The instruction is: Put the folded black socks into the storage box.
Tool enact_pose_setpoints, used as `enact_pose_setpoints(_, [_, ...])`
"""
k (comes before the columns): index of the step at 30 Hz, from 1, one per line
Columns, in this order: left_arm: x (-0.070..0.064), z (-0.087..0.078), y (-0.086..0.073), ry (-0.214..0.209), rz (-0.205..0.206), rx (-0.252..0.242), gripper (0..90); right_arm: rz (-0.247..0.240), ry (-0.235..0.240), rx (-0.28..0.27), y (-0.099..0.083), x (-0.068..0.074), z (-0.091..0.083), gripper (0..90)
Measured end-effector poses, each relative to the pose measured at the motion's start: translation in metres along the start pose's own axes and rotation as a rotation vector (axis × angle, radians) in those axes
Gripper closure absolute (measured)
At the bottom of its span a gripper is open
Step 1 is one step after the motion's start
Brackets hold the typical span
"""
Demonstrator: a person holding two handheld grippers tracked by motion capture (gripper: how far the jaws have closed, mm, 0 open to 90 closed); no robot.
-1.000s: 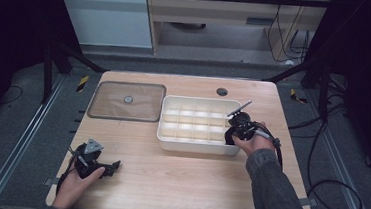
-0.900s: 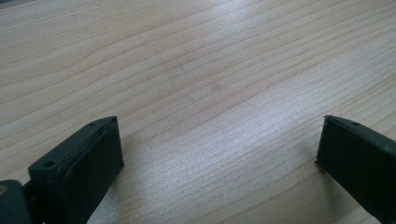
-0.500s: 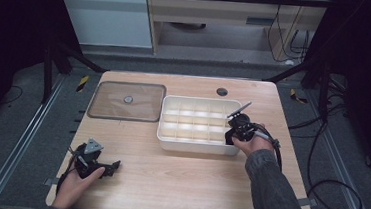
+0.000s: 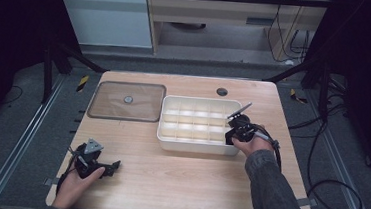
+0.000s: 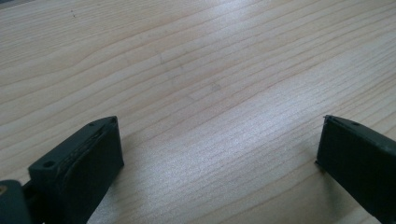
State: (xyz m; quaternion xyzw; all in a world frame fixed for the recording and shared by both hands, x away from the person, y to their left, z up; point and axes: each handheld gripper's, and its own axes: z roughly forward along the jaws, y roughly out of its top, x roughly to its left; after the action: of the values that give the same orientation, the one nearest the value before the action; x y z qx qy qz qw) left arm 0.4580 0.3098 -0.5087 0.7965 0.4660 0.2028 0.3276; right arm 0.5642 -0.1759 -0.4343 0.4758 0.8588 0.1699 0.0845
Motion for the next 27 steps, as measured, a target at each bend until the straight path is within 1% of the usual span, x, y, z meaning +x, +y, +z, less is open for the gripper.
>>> enact_pose_setpoints(2, [-0.0001,-0.0001,0.0000,0.000,0.000,0.001,0.0,-0.003,-0.004,-0.001,-0.0005,-0.0002,0.0006,90.0])
enact_pose_setpoints(4, [-0.0001,-0.0001,0.0000,0.000,0.000,0.001,0.0,0.012,0.008,0.001,0.0001,0.0002,0.0001,90.0])
enact_pose_setpoints(11, [-0.0001,0.0000,0.0000,0.000,0.000,0.000,0.0,0.017,0.012,0.002,-0.0002,-0.0004,0.0009,90.0])
enact_pose_setpoints(16, [-0.0001,0.0000,0.0000,0.000,0.000,0.000,0.0,0.032,0.019,0.010,-0.0006,0.0001,0.0017,90.0])
enact_pose_setpoints(22, [-0.0001,0.0000,0.0000,0.000,0.000,0.000,0.0,0.029,0.020,0.017,0.0002,-0.0008,0.0038,90.0])
enact_pose_setpoints(23, [-0.0001,0.0000,-0.0001,0.000,0.000,0.000,0.0,0.016,0.011,0.013,0.0000,-0.0014,0.0049,90.0])
enact_pose_setpoints(24, [-0.0001,0.0000,-0.0001,0.000,0.000,0.000,0.0,0.012,0.016,0.012,-0.0002,-0.0018,0.0053,90.0])
enact_pose_setpoints(26, [-0.0001,0.0000,-0.0001,0.000,0.000,0.000,0.0,0.021,0.012,0.020,-0.0001,-0.0008,0.0061,90.0])
enact_pose_setpoints(27, [-0.0001,0.0000,-0.0001,0.000,0.000,0.000,0.0,0.016,0.014,0.022,-0.0001,-0.0009,0.0067,90.0])
